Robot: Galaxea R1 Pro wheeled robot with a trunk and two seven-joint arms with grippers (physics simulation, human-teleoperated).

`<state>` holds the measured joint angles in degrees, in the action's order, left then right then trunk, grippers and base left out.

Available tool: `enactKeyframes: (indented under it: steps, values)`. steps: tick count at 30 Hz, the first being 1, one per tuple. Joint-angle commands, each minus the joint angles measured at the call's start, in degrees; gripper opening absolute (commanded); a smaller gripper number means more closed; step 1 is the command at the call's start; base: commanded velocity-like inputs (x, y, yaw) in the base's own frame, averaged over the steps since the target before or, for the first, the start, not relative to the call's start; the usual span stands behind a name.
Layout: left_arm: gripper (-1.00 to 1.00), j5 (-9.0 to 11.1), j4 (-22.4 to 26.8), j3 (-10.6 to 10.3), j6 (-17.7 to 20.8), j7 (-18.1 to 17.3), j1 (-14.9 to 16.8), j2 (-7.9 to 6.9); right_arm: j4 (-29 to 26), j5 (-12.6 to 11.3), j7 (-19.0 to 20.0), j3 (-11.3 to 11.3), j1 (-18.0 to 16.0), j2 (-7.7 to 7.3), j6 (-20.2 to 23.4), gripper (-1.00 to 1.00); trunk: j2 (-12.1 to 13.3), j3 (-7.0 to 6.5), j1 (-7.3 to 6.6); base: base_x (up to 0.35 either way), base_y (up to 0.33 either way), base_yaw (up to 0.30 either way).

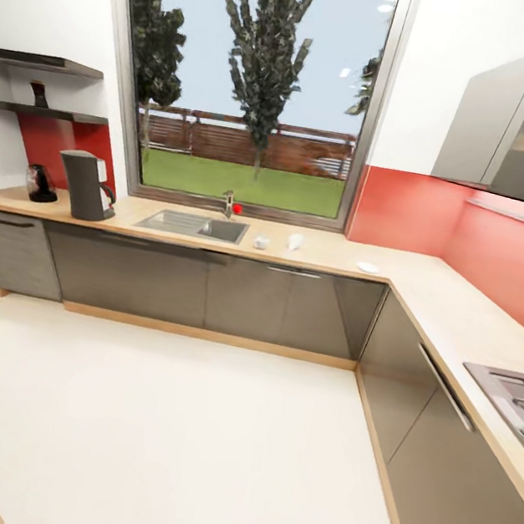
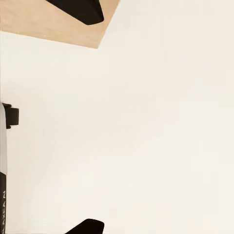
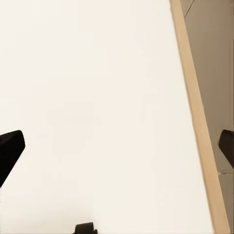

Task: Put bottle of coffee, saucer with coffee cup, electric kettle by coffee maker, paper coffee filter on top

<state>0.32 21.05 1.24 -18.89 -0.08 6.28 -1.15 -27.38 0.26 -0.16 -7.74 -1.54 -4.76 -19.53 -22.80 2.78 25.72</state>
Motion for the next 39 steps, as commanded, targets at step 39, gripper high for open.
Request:
enactKeyframes:
  steps: [39]
  values:
    - [1.00,0.0,-0.1,0.1,-0.2,0.0,0.0,0.01,0.0,0.1,-0.1,-0.2,0.0,-0.08,-0.2,1.00,-0.1,0.12,0.07,0.337,0.035,0.000]
